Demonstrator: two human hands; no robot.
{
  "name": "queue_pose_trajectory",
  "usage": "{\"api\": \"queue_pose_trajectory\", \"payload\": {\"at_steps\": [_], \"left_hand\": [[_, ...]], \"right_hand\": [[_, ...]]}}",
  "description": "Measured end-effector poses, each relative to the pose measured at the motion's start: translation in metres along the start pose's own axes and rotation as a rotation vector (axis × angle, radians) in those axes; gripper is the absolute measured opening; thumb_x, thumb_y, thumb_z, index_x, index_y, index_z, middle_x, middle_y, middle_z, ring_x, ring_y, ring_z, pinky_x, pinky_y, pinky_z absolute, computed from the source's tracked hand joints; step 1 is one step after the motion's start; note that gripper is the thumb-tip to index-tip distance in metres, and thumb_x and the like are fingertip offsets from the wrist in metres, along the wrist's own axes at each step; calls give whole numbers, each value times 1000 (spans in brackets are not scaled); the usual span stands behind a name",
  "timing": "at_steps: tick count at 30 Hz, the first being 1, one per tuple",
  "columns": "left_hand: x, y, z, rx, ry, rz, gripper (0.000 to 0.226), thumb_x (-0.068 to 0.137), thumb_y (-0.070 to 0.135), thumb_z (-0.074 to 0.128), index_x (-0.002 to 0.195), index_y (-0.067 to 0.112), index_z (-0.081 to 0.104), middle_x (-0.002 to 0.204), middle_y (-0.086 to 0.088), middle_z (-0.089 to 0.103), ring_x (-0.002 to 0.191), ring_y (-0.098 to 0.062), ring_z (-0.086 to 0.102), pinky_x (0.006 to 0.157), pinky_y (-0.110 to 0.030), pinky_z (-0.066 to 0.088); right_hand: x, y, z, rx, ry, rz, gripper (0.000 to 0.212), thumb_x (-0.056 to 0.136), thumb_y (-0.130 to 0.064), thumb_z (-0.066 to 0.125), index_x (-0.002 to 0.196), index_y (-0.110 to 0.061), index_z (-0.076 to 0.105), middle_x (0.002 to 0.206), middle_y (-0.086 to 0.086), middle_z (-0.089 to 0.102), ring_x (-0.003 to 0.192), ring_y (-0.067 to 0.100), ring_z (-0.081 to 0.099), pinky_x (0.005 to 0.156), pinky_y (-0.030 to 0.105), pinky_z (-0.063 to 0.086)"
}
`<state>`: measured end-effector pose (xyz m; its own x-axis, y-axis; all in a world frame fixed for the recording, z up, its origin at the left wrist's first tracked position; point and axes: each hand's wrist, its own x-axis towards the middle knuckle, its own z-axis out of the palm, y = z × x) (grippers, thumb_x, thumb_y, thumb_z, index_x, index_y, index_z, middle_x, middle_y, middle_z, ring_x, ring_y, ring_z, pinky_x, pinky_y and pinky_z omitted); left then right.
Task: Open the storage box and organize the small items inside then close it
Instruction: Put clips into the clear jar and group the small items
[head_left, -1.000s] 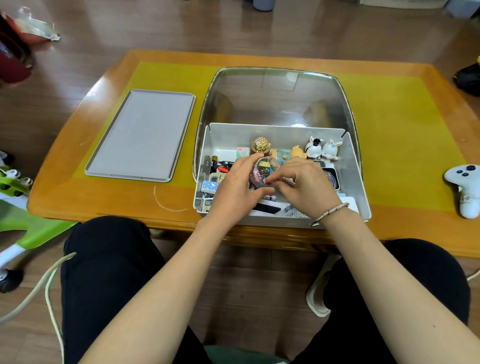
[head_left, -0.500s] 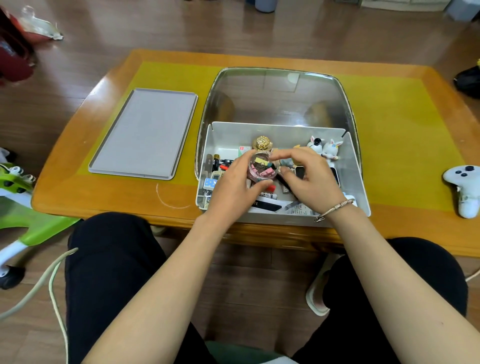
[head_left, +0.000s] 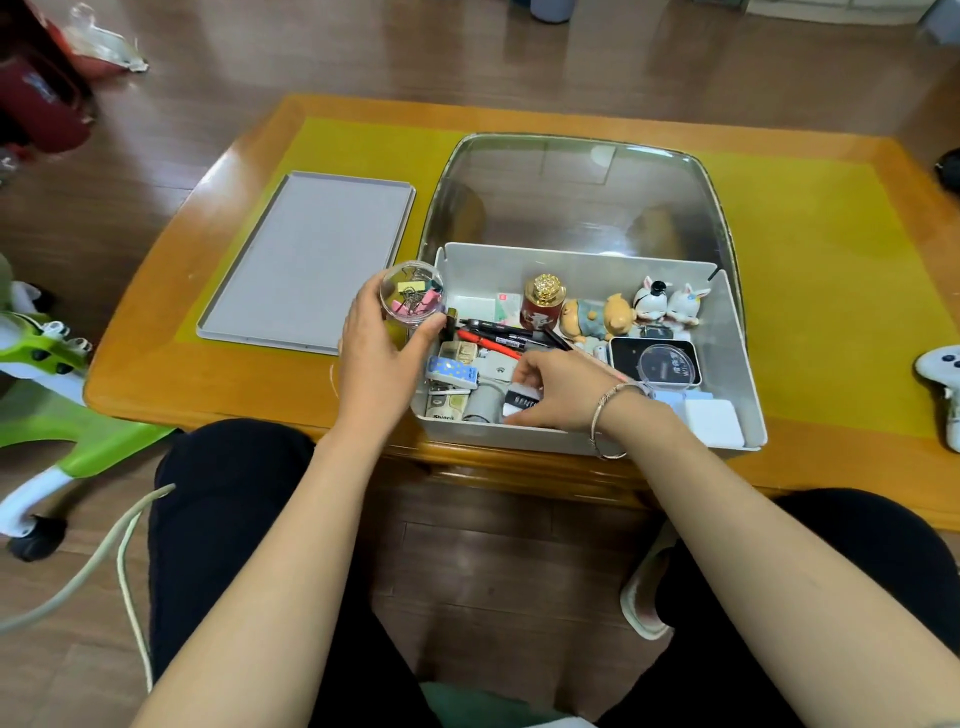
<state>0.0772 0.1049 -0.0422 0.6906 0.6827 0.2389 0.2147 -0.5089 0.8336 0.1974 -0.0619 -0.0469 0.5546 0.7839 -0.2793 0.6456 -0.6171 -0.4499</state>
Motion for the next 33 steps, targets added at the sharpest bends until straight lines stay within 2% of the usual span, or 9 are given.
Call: {"api": "queue_pose_trajectory", "payload": {"at_steps": [3, 8, 12, 14, 17, 22, 26, 30, 33], "left_hand": [[2, -4, -1, -33, 21, -8, 60, 87, 33, 68, 137, 15, 41, 133, -2, 52, 120, -15, 51, 96, -26, 46], [4, -4, 0, -62, 9, -15, 60, 87, 33, 67, 138, 16, 40, 132, -1, 52, 119, -13, 51, 90, -13, 43], [1, 0, 6, -90, -6, -10, 59, 87, 29, 69, 137, 15, 41, 132, -1, 52, 120, -13, 50, 96, -23, 46], [0, 1, 8, -85, -12, -11, 59, 87, 30, 69, 137, 16, 41, 132, -1, 52, 121, -14, 49, 98, -26, 46], [-3, 1, 10, -55, -21, -18, 61, 86, 33, 69, 138, 20, 40, 133, 1, 51, 122, -13, 48, 97, -27, 46], [-6, -2, 11, -15, -23, -19, 63, 85, 34, 70, 138, 20, 40, 132, 2, 51, 122, -14, 47, 96, -32, 47], [-4, -3, 8, -57, -26, -34, 63, 85, 33, 70, 138, 19, 40, 133, 1, 51, 123, -16, 47, 99, -40, 47], [-3, -3, 8, -79, -25, -38, 62, 85, 32, 70, 138, 18, 40, 133, 0, 51, 123, -16, 47, 99, -40, 48], [-3, -3, 10, -63, -16, -34, 63, 85, 35, 70, 138, 19, 40, 132, 1, 52, 121, -14, 48, 98, -36, 48]], "right_hand": [[2, 3, -3, 41, 117, 50, 26, 73, -27, 68, 96, -27, 55, 88, -5, 61, 77, 18, 59, 72, 37, 53], [-6, 29, -20, 229, 422, 204, 16, 77, -13, 63, 82, -28, 61, 87, -3, 65, 79, 17, 58, 70, 27, 44], [-9, 37, -27, 143, 237, 149, 15, 79, -13, 66, 84, -27, 67, 84, -12, 62, 75, 2, 54, 70, 20, 38], [-10, 34, -26, 54, 75, 80, 8, 78, -30, 71, 86, -32, 69, 76, -20, 57, 68, -4, 52, 71, 24, 39], [-5, 25, -17, -274, -88, 50, 36, 69, -64, 67, 96, -40, 67, 82, -19, 54, 85, 8, 44, 85, 39, 35], [5, 6, -12, -272, -183, -53, 26, 74, -45, 72, 88, -29, 57, 74, -14, 50, 79, 15, 50, 71, 29, 40], [-1, 17, -27, 72, -37, 11, 17, 82, -20, 71, 75, -20, 55, 70, -6, 62, 66, 6, 59, 65, 23, 52], [-9, 35, -37, 309, 230, 40, 16, 85, -8, 65, 86, -16, 52, 65, 5, 65, 60, 13, 60, 57, 8, 43], [-9, 34, -30, 196, 29, 37, 27, 76, -28, 76, 95, -17, 60, 79, -1, 70, 73, 11, 63, 73, 16, 50]]}}
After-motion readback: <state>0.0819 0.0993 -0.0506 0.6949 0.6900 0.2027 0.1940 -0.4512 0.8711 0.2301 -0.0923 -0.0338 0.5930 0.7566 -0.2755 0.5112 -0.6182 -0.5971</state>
